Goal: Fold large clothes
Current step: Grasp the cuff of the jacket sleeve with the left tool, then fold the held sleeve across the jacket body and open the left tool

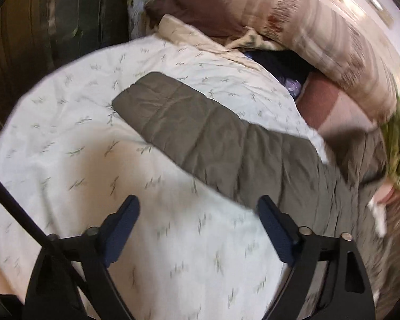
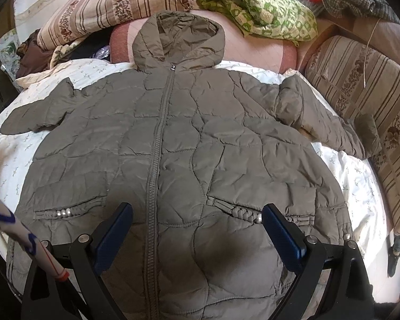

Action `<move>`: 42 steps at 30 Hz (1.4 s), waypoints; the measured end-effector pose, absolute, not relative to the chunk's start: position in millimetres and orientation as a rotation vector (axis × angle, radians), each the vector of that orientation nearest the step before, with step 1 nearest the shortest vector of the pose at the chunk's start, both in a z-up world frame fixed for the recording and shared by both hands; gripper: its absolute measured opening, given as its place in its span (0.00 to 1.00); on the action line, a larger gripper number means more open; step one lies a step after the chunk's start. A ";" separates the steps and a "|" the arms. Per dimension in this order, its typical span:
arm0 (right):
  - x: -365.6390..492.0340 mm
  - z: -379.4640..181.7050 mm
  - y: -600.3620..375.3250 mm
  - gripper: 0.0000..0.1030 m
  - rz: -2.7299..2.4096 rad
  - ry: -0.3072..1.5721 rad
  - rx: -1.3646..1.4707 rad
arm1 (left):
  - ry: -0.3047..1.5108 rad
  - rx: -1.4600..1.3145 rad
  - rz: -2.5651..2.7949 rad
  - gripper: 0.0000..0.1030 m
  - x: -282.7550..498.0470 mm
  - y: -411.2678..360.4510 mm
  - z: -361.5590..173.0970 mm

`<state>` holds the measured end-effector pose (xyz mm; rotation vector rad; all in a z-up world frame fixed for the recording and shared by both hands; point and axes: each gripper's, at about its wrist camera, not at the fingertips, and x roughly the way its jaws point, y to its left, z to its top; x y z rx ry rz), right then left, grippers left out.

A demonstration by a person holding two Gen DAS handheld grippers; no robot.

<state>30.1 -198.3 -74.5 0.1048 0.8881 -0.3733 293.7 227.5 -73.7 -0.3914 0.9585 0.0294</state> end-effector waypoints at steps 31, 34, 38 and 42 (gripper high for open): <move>127.5 -64.0 -171.3 0.92 -0.464 0.882 -0.164 | 0.974 -0.369 0.090 0.13 389.1 238.2 -98.9; 124.3 -66.2 -178.1 0.92 -0.477 0.897 -0.162 | 0.916 -0.320 0.010 0.12 368.8 210.5 -64.9; 113.0 -67.4 -190.6 0.92 -0.497 0.904 -0.134 | 0.865 -0.266 -0.140 0.12 336.6 157.8 -25.2; 98.5 -69.2 -206.1 0.92 -0.541 0.923 -0.121 | 0.835 -0.183 -0.305 0.12 296.4 83.1 0.5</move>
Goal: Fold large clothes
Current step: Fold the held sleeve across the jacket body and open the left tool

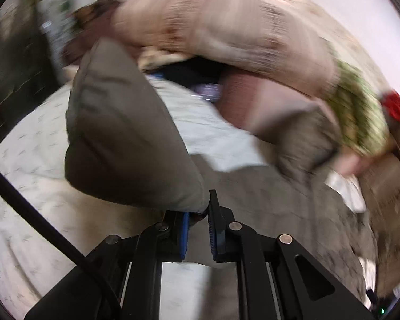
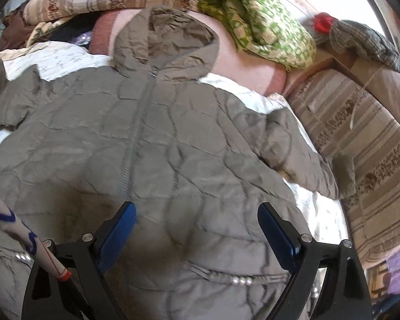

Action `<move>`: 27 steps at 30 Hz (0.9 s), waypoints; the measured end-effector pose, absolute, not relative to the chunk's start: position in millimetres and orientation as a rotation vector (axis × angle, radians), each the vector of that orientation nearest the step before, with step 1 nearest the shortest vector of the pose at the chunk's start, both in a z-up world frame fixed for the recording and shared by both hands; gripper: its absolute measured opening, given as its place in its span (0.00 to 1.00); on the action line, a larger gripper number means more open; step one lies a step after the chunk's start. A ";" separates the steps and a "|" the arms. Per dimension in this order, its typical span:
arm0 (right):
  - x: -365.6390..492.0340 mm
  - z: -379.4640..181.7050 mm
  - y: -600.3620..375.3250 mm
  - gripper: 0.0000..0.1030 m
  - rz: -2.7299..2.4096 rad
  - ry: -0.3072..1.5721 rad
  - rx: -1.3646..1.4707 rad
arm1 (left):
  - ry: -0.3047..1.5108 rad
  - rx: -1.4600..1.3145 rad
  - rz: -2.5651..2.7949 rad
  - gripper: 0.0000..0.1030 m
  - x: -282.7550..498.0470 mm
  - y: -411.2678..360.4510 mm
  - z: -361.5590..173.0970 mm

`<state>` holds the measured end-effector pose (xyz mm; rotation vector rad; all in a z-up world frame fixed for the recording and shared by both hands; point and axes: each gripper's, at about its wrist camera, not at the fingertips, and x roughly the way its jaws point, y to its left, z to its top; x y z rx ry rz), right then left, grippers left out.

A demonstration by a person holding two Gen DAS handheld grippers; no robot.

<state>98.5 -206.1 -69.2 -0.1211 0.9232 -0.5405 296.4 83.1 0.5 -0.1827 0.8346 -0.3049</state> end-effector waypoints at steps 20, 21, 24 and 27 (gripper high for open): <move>10.7 -82.9 -322.4 0.92 -0.639 0.984 0.197 | 1.056 -0.042 -0.544 0.55 192.2 -113.6 -89.2; 10.4 -80.2 -324.5 0.92 -0.622 0.970 0.209 | 1.023 -0.059 -0.531 0.56 183.8 -100.4 -80.6; 19.9 -70.9 -323.8 0.92 -0.528 0.923 0.257 | 0.961 -0.034 -0.456 0.61 164.6 -73.7 -66.4; 42.1 -62.2 -320.0 0.92 -0.375 0.857 0.331 | 0.896 0.017 -0.348 0.62 146.3 -51.7 -59.3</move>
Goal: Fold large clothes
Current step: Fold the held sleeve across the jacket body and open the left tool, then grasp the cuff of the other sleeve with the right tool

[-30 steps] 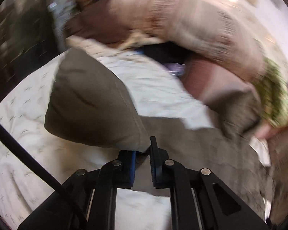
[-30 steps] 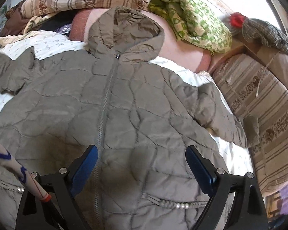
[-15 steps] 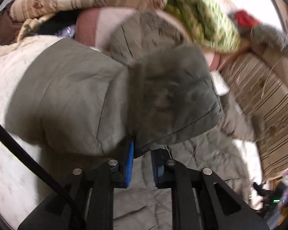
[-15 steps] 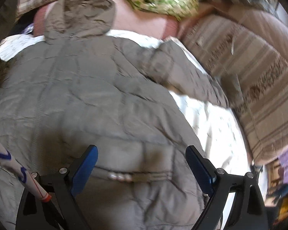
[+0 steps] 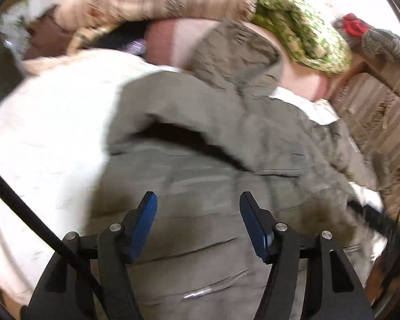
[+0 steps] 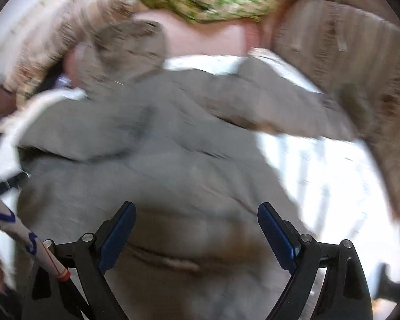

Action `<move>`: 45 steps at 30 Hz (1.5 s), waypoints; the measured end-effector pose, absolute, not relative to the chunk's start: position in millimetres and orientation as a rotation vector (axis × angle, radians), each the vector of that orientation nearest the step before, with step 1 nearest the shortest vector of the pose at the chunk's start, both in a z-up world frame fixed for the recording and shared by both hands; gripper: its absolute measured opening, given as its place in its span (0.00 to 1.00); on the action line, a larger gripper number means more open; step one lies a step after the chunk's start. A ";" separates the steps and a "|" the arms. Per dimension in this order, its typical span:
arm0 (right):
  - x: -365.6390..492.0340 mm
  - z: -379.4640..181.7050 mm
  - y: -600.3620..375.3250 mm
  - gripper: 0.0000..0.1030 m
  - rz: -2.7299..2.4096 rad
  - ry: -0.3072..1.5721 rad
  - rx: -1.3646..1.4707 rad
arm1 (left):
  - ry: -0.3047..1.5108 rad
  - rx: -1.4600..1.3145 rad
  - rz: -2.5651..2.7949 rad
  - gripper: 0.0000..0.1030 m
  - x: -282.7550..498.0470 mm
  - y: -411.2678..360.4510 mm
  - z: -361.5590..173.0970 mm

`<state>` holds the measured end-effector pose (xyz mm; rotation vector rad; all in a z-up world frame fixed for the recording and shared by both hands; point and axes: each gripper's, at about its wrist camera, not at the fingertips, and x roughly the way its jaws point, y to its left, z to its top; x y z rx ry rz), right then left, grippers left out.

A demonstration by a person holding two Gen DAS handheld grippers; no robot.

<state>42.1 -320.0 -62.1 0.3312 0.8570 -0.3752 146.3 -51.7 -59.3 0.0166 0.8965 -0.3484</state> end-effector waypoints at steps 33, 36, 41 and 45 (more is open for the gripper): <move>223.9 -106.1 -381.8 0.30 -0.396 1.010 0.266 | 0.858 0.157 -0.145 0.62 97.4 -12.2 -72.8; 180.9 -68.3 -392.7 0.52 -0.410 0.851 0.289 | 0.846 0.156 -0.170 0.62 87.8 -17.5 -58.5; 85.7 -35.4 -439.1 0.71 -0.525 0.711 0.273 | 0.860 0.131 -0.227 0.62 74.3 -31.1 -47.7; 17.7 -52.5 -512.7 0.71 -0.747 0.746 0.295 | 0.868 0.151 -0.256 0.62 65.2 -45.6 -46.2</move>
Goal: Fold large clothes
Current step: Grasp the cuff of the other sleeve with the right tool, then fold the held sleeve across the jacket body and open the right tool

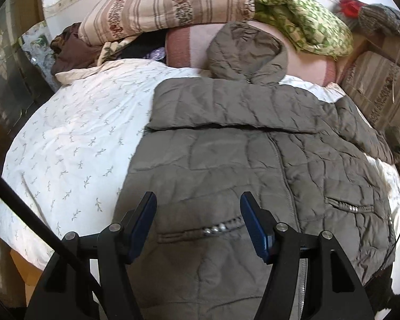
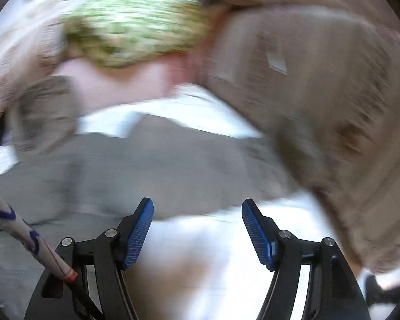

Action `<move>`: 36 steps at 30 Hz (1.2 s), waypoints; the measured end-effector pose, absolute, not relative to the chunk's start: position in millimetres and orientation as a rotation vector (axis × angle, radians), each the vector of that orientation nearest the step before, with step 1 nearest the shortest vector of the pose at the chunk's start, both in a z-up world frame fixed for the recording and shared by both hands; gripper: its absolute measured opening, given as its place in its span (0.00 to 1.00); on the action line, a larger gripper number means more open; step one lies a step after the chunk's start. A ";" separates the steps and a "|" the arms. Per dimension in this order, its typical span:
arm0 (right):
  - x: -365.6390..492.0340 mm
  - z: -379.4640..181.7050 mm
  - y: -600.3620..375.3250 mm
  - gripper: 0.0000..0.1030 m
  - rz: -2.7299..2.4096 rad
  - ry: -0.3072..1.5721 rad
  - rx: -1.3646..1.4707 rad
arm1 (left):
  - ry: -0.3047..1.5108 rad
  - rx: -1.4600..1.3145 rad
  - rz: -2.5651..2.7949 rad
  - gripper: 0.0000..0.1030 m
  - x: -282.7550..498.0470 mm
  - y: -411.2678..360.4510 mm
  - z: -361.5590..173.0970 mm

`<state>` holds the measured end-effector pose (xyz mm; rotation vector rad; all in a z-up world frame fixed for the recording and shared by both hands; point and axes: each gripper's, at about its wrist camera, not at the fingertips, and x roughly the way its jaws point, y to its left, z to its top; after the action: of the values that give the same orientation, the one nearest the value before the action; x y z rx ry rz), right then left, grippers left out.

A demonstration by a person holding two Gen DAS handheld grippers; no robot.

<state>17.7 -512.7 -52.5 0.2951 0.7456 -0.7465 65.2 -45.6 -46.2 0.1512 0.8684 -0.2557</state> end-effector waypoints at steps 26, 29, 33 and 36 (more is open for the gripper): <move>-40.5 0.0 -697.5 0.11 -1.072 0.625 0.490 | 0.899 0.125 -0.183 0.62 70.8 -45.3 -47.3; -46.7 24.5 -686.0 0.11 -1.045 0.599 0.503 | 0.881 0.106 -0.176 0.62 67.2 -32.1 -44.2; -30.6 59.8 -636.2 0.11 -0.925 0.576 0.443 | 0.864 0.088 -0.160 0.62 63.5 -15.2 -42.4; -3.5 88.4 -584.5 0.11 -0.807 0.567 0.380 | 0.861 0.062 -0.145 0.62 62.0 0.9 -44.1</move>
<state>-3.5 -584.5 88.4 0.3804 0.5672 -0.8073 62.0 0.9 -44.1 0.0624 0.8607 -0.1452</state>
